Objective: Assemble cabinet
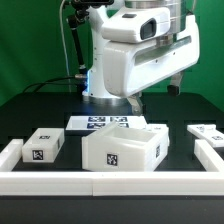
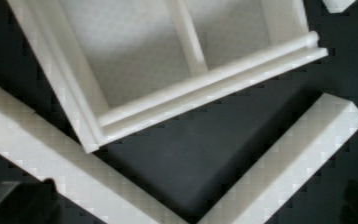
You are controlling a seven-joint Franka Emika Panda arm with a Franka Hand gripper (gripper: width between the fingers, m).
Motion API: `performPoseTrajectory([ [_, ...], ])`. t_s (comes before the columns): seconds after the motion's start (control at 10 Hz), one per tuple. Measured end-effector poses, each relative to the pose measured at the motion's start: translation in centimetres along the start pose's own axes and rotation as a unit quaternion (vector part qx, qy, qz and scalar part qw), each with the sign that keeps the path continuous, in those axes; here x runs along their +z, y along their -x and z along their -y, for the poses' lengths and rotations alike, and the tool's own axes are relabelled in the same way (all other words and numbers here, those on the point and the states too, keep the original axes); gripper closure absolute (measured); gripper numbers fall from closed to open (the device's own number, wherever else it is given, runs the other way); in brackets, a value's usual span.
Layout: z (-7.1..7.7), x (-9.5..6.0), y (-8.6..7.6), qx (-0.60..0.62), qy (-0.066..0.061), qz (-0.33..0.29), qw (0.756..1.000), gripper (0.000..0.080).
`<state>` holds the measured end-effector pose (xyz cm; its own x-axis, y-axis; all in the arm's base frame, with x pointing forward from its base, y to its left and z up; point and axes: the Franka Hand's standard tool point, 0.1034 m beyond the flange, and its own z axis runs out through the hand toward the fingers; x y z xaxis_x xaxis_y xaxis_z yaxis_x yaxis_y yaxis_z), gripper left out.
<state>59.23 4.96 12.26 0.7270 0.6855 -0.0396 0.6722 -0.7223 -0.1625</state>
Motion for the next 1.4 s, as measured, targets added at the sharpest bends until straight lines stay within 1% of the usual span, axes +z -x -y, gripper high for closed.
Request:
performPoseTrajectory([
  [0.5,0.0,0.0,0.0,-0.001,0.000,0.000,1.000,0.0001],
  [0.6,0.1,0.1,0.0,-0.002,0.004,-0.003,1.000,0.0001],
  [0.7,0.8,0.2,0.4,-0.005,0.012,-0.010,1.000,0.0001],
  [0.8,1.9,0.6,1.3,-0.007,0.016,-0.012,1.000,0.0001],
  [0.9,2.6,1.0,1.8,-0.016,0.025,-0.019,0.999,0.0001],
  [1.0,3.2,1.5,2.3,-0.040,0.040,-0.030,0.998,0.0001],
  [1.1,3.8,2.2,2.8,-0.080,0.060,-0.045,0.994,0.0001],
  [1.2,4.2,2.5,3.3,-0.075,0.055,-0.040,0.995,0.0001],
  [1.4,4.1,2.5,3.2,-0.075,0.055,-0.040,0.995,0.0001],
])
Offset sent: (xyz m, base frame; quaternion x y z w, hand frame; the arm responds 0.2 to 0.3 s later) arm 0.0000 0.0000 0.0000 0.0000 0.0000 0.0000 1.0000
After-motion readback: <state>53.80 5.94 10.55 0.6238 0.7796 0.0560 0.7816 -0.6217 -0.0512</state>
